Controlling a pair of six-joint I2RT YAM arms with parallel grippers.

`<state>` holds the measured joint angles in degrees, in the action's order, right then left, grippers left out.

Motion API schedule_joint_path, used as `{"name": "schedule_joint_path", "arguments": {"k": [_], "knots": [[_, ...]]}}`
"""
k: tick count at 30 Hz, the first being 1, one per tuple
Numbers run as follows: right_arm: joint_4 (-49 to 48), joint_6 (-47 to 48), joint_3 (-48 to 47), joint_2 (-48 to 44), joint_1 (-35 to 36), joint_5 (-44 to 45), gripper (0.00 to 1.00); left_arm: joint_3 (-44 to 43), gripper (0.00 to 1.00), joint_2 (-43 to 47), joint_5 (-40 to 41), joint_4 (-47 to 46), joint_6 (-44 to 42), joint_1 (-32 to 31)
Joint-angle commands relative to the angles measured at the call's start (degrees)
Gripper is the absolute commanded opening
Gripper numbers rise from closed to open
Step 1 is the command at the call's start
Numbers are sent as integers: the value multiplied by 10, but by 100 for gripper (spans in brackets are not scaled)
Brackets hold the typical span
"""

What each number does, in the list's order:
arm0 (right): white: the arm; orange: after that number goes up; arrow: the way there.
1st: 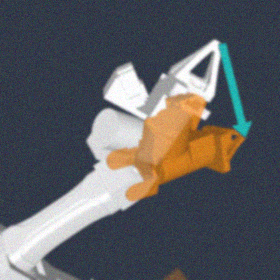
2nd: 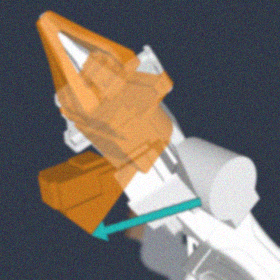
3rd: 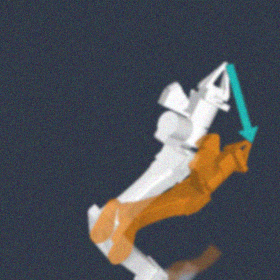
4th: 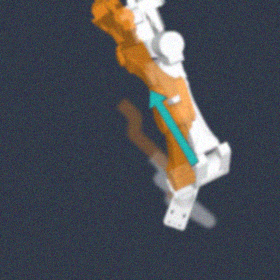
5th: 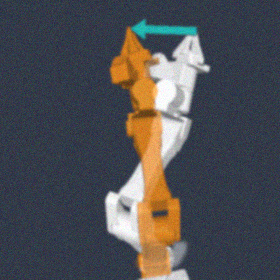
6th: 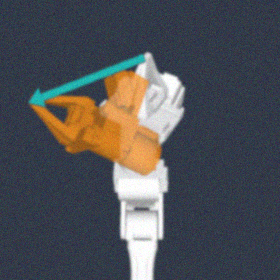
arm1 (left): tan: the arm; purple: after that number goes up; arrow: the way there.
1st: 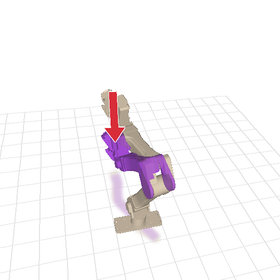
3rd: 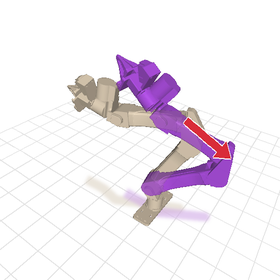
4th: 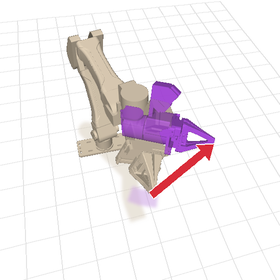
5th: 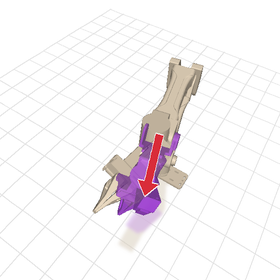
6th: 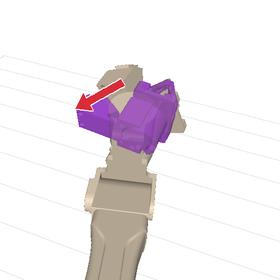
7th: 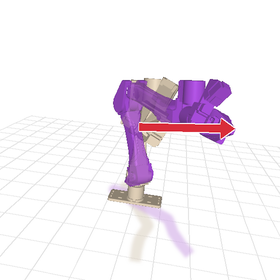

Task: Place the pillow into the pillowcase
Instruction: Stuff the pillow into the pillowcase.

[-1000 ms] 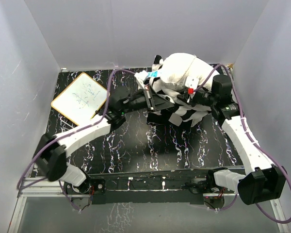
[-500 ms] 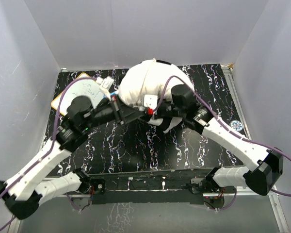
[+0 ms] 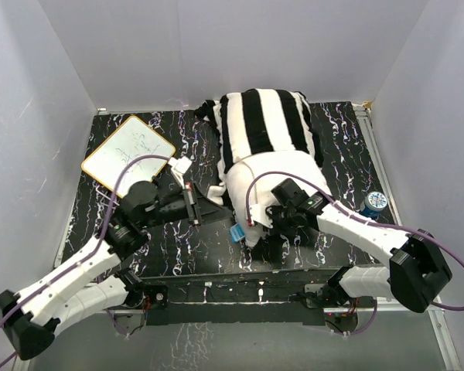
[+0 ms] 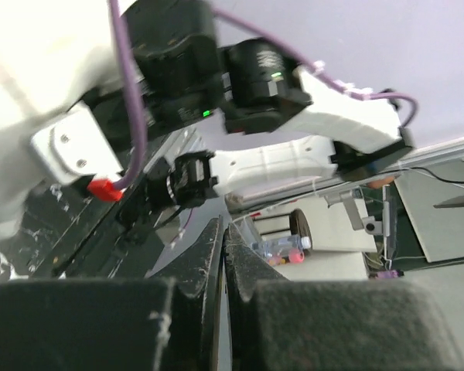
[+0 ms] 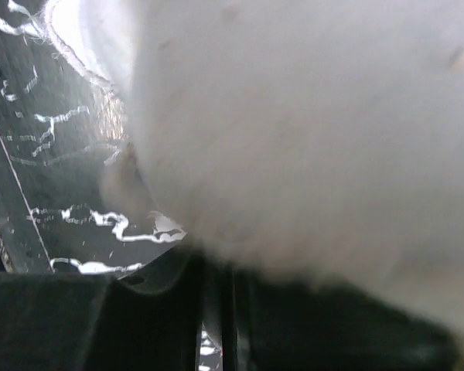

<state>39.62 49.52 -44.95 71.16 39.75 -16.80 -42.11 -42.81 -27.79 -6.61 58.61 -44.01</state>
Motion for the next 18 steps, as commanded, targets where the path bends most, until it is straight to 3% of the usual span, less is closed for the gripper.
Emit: {"name": "schedule_joint_path", "arguments": {"k": [1, 3, 5, 8, 13, 15, 18], "knots": [[75, -12, 4, -17, -5, 31, 8, 17, 0, -29, -56, -66, 23, -2], [38, -14, 12, -4, -10, 67, 8, 14, 0, -35, -30, -5, -8, -1], [23, -9, 11, 4, -24, 73, 8, -27, 1, -50, 33, 113, -76, -2], [35, 16, 3, -6, -58, 46, 13, -49, 34, -60, 132, 228, -165, -2], [117, 117, -17, -44, -118, -40, 44, 17, 82, -82, 241, 172, -239, -1], [190, 168, -59, -48, -133, -115, 58, 32, 88, -128, 253, 144, -248, 8], [318, 241, -135, -49, -136, -233, 78, 22, 89, -224, 208, 108, -244, 49]]}}
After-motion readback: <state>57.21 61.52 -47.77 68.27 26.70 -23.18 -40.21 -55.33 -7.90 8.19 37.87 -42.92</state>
